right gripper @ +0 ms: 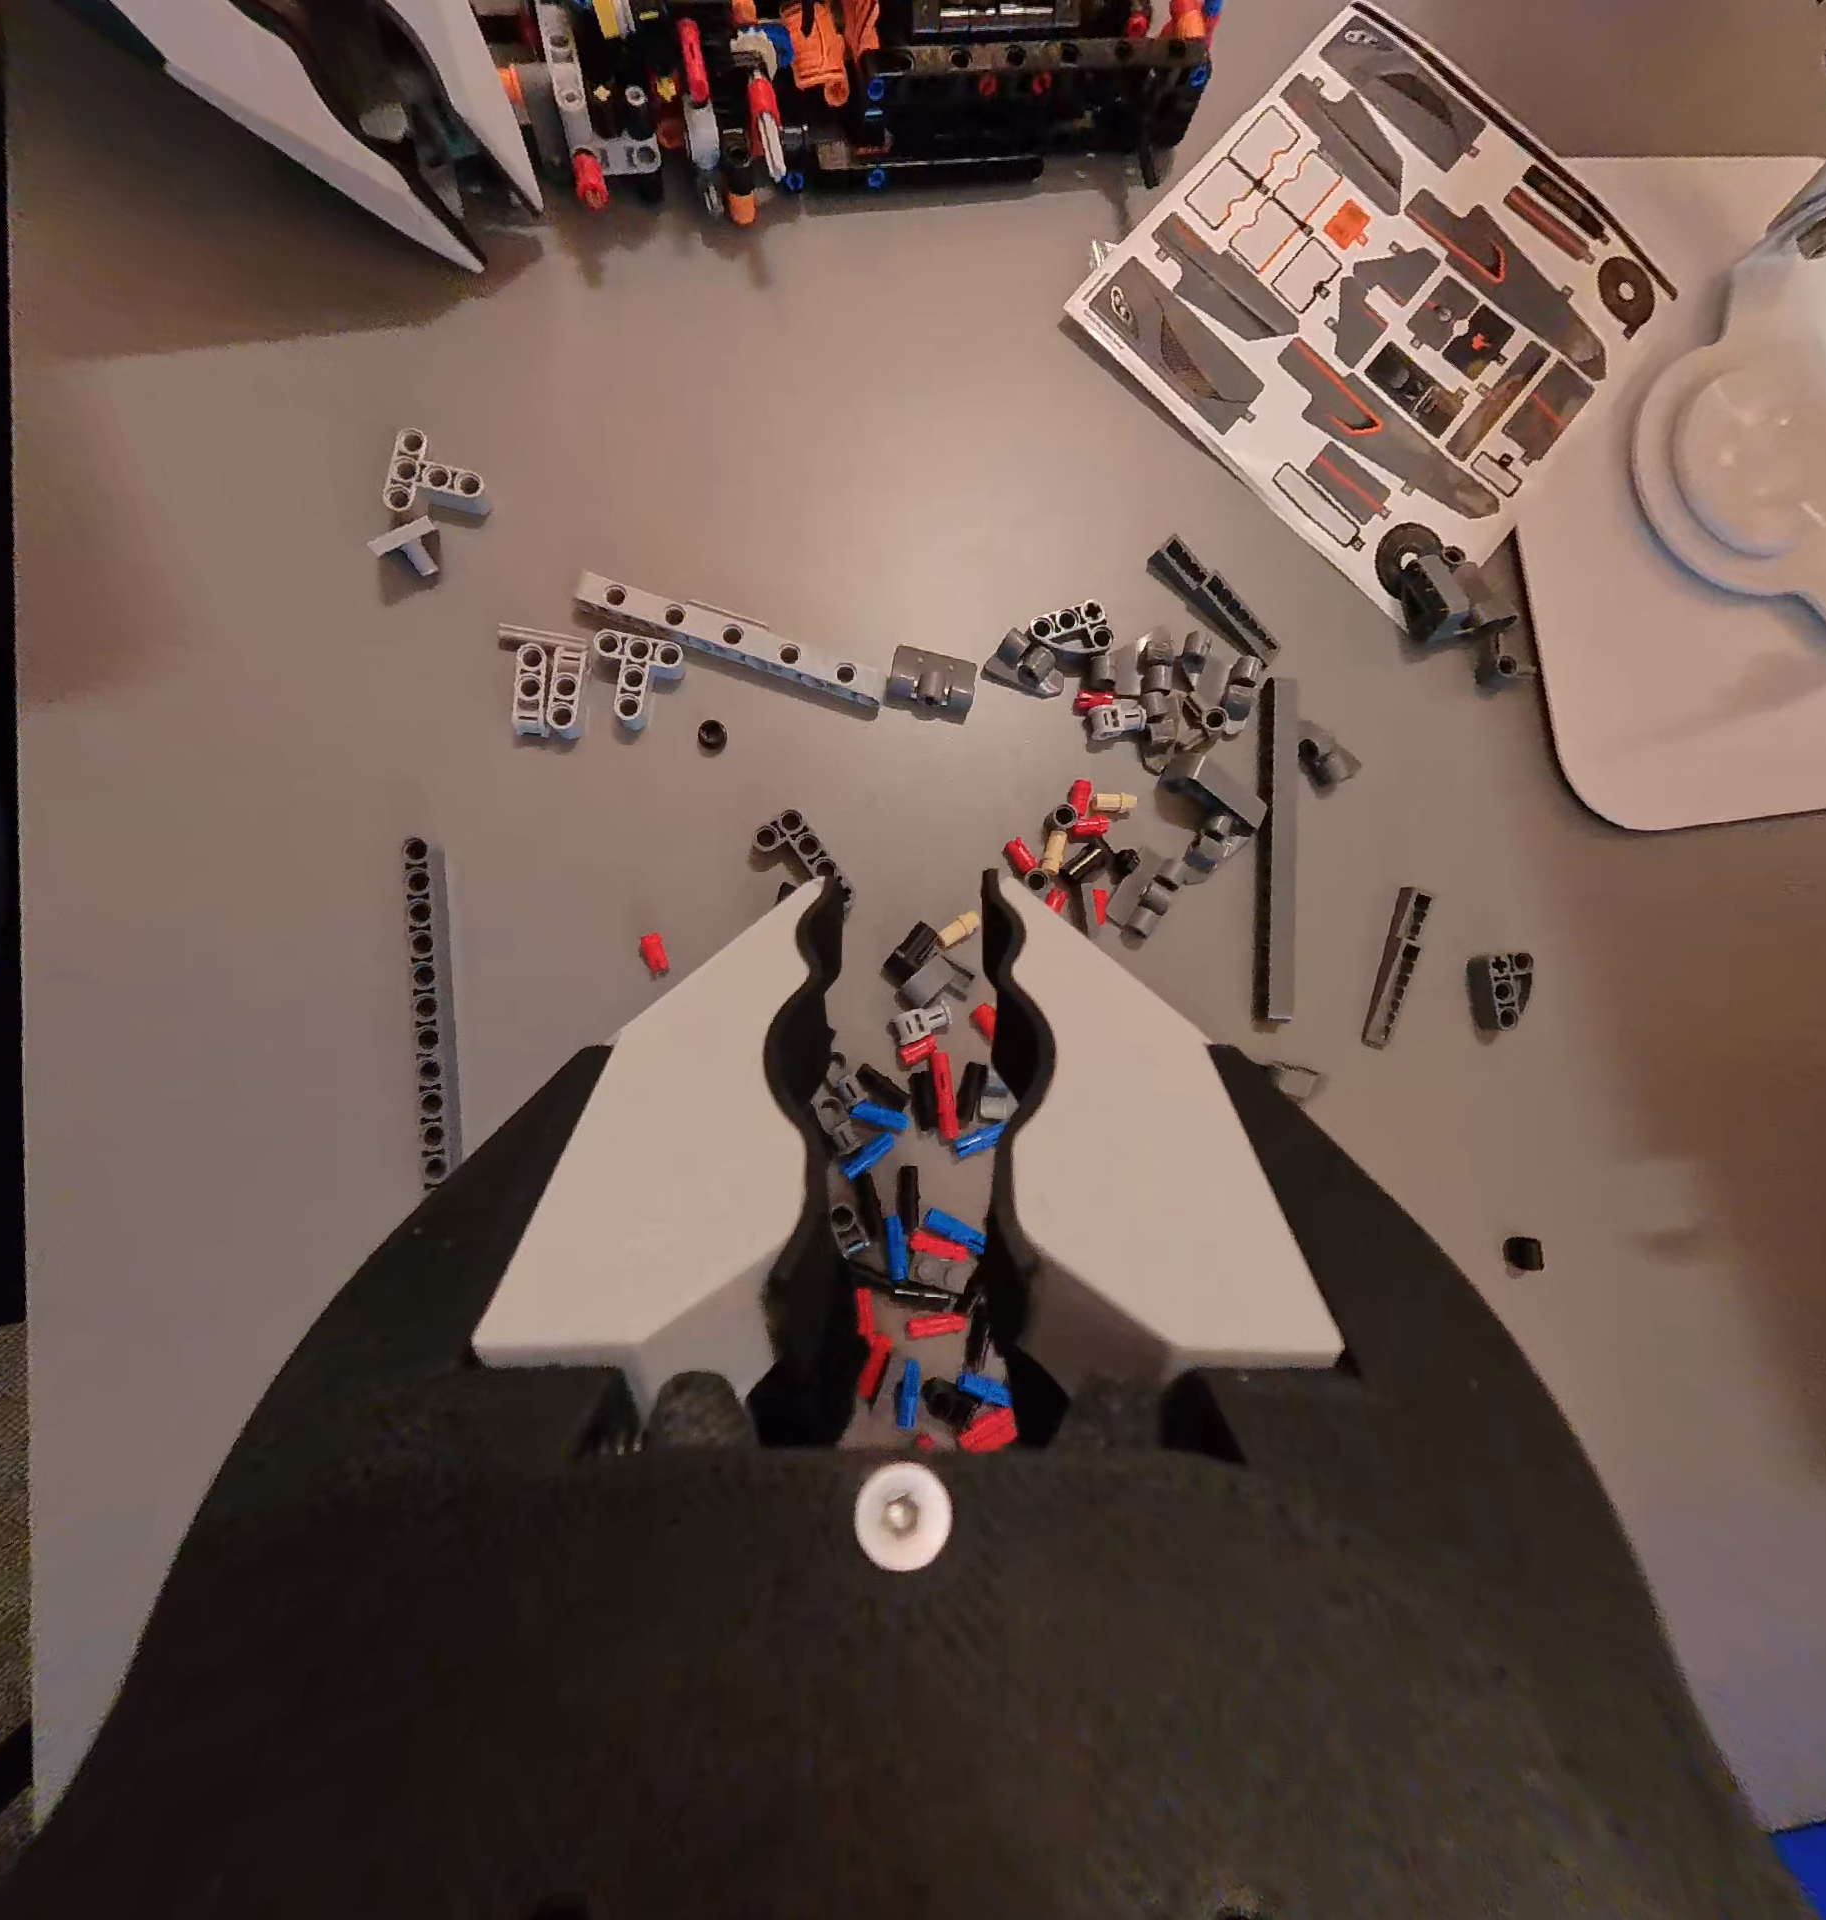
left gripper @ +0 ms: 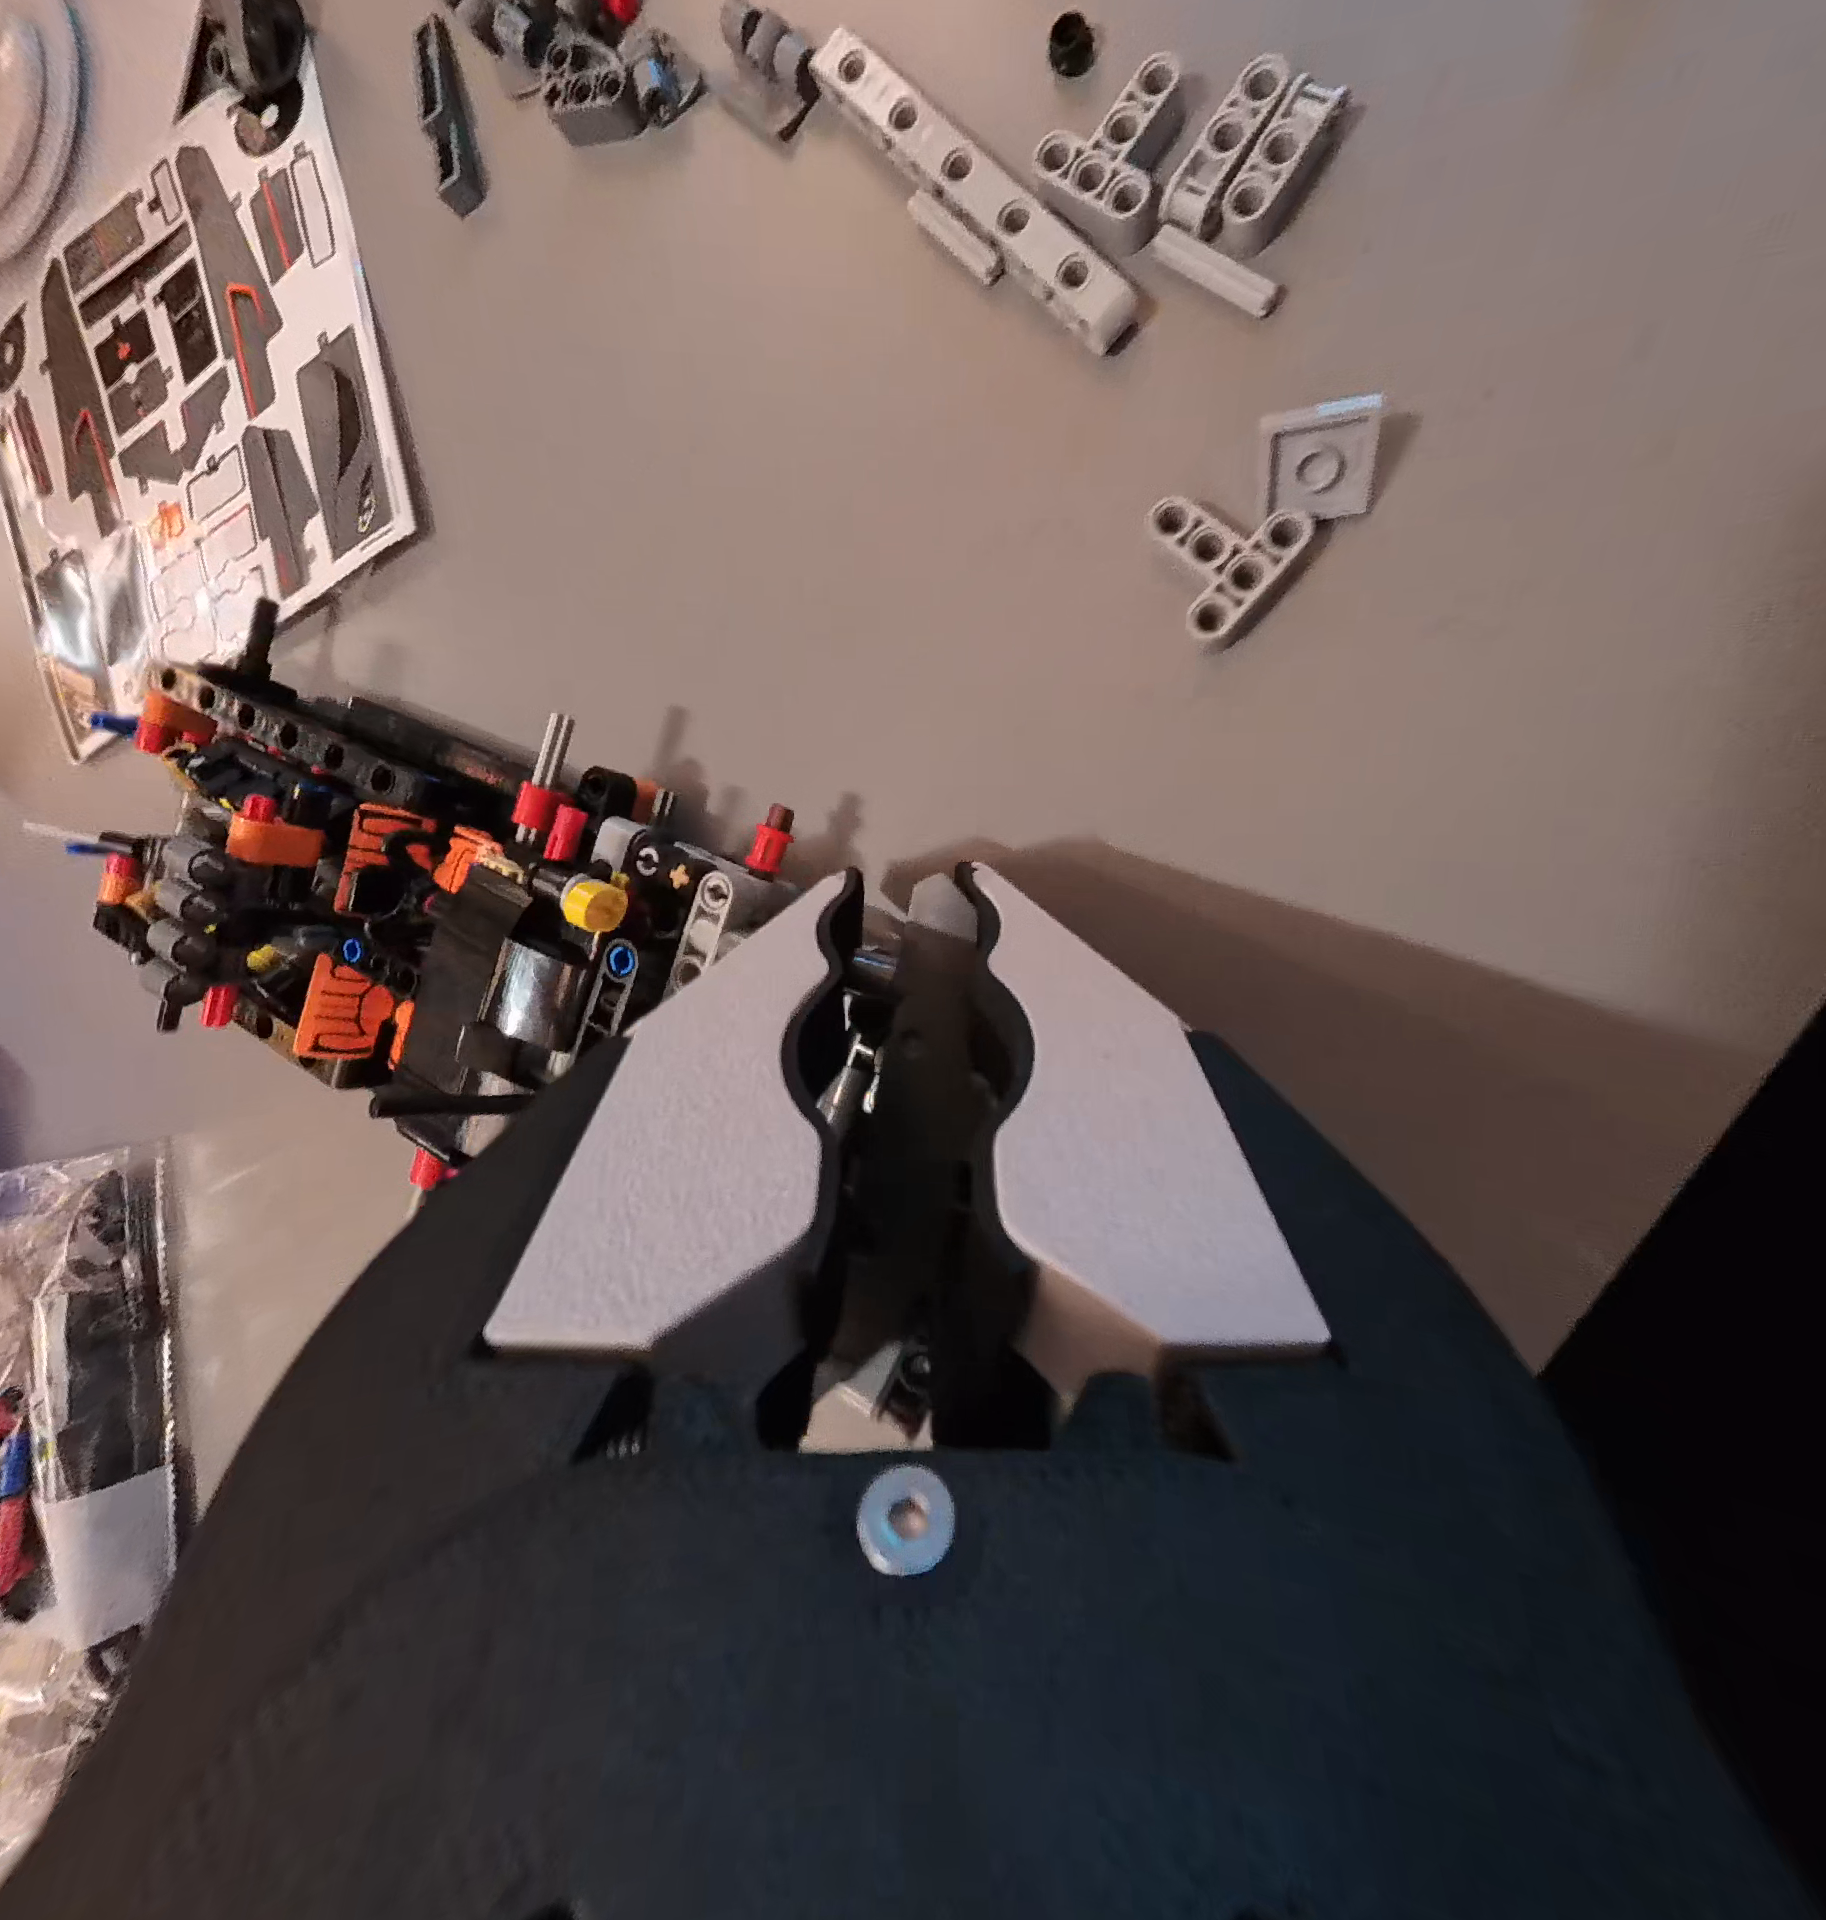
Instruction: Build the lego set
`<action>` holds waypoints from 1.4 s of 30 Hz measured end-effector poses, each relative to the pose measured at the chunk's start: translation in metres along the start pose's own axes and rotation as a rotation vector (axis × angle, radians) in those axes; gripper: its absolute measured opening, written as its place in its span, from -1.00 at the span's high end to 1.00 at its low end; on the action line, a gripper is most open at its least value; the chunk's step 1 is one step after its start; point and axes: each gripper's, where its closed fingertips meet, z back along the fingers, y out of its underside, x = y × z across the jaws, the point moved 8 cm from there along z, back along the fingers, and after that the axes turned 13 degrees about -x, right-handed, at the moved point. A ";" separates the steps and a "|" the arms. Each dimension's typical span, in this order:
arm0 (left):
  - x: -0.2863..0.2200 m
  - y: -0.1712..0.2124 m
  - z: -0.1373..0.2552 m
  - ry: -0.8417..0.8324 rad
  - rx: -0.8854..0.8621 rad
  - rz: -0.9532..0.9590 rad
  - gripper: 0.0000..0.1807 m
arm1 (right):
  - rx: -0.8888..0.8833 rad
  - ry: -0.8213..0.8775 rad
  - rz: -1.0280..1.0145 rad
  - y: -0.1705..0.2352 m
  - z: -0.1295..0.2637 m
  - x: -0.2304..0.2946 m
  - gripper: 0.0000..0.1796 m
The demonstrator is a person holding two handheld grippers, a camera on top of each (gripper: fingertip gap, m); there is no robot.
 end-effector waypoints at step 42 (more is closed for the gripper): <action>0.016 -0.013 0.016 0.024 -0.164 0.009 0.71 | 0.110 -0.137 0.078 0.026 -0.034 -0.075 0.84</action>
